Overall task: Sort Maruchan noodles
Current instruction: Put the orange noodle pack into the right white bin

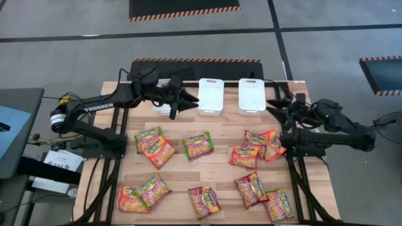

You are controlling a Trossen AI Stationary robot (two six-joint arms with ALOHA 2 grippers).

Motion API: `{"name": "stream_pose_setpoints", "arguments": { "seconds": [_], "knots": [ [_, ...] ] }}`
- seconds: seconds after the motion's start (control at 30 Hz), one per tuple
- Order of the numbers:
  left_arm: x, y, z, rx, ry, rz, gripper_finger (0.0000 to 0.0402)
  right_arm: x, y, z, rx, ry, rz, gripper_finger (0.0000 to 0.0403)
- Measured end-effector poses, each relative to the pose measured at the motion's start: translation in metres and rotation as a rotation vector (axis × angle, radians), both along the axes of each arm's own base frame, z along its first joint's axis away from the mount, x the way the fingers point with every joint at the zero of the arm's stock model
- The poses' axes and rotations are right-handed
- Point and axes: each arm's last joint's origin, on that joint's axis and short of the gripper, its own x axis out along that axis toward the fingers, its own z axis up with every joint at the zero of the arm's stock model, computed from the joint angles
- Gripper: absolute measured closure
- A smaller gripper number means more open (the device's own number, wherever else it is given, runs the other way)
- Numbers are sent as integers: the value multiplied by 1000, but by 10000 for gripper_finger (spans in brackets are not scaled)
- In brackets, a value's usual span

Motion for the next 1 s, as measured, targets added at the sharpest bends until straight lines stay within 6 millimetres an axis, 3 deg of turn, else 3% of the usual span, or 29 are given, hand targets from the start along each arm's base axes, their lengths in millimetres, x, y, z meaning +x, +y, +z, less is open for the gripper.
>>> {"name": "stream_pose_setpoints", "arguments": {
  "seconds": [0.4, 1.0],
  "knots": [
    [11, -34, 2, 1, -23, -20, 270, 24, 2, -18, 245, 328, 196, 173],
    [16, -71, 2, -1, -21, -28, 270, 70, 3, -51, 370, 671, 322, 173]
  ]
}}
